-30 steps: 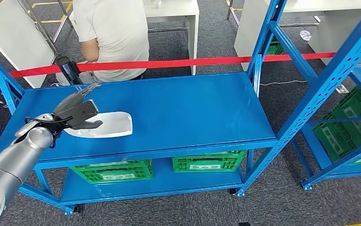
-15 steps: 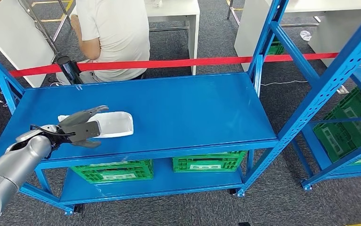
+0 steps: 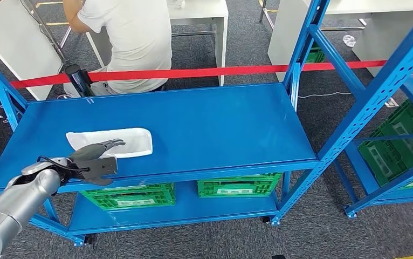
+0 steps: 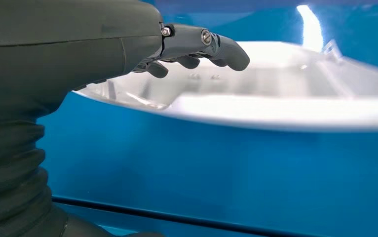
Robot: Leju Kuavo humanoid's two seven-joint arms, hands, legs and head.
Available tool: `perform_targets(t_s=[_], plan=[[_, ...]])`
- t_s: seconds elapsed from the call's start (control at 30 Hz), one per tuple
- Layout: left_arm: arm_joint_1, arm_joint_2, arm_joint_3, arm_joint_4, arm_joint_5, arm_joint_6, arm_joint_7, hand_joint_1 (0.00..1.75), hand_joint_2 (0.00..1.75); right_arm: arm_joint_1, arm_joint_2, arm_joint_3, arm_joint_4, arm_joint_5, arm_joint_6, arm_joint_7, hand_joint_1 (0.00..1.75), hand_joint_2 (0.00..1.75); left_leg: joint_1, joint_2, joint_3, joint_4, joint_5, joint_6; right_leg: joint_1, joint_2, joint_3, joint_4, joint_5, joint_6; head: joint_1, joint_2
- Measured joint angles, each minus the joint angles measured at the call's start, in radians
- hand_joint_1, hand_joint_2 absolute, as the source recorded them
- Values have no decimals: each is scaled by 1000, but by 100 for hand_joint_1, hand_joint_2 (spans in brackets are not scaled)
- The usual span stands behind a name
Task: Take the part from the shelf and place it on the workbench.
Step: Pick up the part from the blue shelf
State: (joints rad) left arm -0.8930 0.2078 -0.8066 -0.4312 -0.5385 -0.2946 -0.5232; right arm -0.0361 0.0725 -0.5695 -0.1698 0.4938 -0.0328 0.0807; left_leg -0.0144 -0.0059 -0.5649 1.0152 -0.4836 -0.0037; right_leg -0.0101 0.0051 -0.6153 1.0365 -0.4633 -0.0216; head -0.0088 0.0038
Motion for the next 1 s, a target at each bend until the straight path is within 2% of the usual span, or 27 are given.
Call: perform_targets(t_s=[0.3, 0.83, 0.93, 1.0], plan=[[9, -40, -12, 23, -26, 112, 92, 0, 175, -2, 0, 0, 0, 3, 0, 0, 0, 175, 0, 0, 0, 0, 0, 0, 0, 0, 0, 0, 0, 0, 0, 0], [12, -56, -11, 71, -39, 189, 151, 0, 175, -2, 2, 0, 0, 18, 0, 3, 0, 175, 0, -1, 0, 0, 0, 0, 0, -1, 1, 0, 0, 0, 0, 0], [15, -51, -9, 78, -38, 198, 177, 17, 175, -2, 2, 0, 0, 25, 0, 5, 0, 175, 0, -1, 2, 0, 0, 0, 0, -1, 3, 0, 0, 0, 0, 0], [15, -48, -4, 82, -37, 200, 201, 41, 175, -3, 3, 0, 0, 30, 0, 8, 0, 175, 0, -1, 3, 0, -1, 1, 0, -1, 5, 0, -1, 1, 0, 0]])
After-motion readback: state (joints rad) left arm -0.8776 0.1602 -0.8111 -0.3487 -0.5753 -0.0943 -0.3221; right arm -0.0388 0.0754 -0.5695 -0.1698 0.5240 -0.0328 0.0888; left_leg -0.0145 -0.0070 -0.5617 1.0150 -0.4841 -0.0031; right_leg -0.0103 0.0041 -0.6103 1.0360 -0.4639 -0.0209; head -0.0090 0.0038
